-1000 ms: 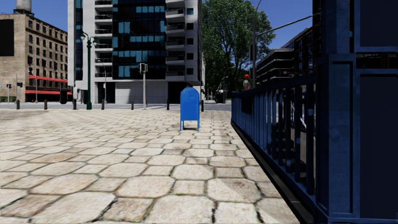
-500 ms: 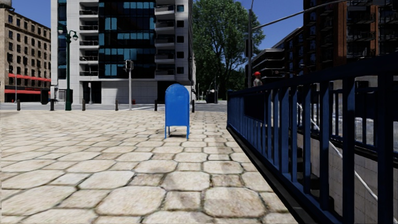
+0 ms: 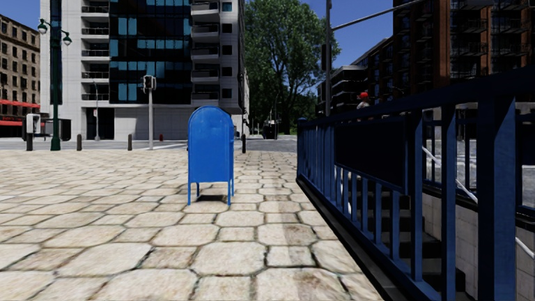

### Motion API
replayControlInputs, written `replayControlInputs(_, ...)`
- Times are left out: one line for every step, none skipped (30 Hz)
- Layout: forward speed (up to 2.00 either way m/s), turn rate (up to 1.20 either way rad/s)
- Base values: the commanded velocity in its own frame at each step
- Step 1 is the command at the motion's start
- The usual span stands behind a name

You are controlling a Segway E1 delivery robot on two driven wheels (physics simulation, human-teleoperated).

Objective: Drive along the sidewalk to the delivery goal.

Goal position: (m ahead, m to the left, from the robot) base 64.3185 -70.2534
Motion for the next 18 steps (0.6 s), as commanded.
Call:
replayControlInputs(2.0,0.0)
replayControlInputs(2.0,0.0)
replayControlInputs(2.0,0.0)
replayControlInputs(2.0,0.0)
replayControlInputs(2.0,0.0)
replayControlInputs(2.0,0.0)
replayControlInputs(2.0,0.0)
replayControlInputs(2.0,0.0)
replayControlInputs(2.0,0.0)
replayControlInputs(2.0,0.0)
replayControlInputs(2.0,0.0)
replayControlInputs(2.0,0.0)
replayControlInputs(2.0,0.0)
replayControlInputs(2.0,0.0)
replayControlInputs(2.0,0.0)
replayControlInputs(2.0,0.0)
replayControlInputs(2.0,0.0)
replayControlInputs(2.0,0.0)
